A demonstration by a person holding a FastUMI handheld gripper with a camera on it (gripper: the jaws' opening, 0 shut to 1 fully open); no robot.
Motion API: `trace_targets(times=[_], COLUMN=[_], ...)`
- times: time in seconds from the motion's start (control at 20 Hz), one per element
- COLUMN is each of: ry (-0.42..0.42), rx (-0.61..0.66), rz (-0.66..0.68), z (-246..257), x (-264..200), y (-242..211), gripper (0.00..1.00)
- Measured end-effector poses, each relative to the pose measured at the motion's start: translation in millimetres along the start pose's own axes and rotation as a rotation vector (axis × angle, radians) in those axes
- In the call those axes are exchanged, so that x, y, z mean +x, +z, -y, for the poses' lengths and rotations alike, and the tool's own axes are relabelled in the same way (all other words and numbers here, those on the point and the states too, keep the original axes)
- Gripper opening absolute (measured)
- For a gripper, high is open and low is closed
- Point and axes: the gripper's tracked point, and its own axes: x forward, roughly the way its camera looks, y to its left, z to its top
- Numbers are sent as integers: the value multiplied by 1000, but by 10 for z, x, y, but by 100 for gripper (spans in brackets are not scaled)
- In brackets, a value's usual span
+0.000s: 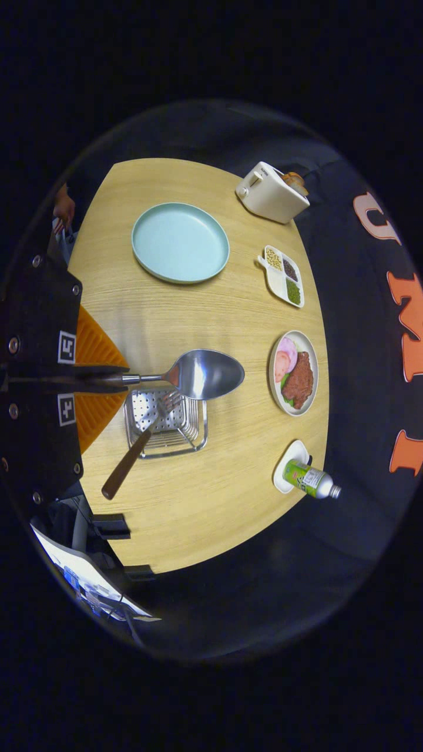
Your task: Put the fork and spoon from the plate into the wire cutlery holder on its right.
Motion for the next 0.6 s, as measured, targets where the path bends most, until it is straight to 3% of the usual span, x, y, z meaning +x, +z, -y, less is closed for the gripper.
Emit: trace_targets(times=[0.6], ry=[31], rx=[20], rz=[-12], z=[294], x=[87], y=[14], gripper=[8])
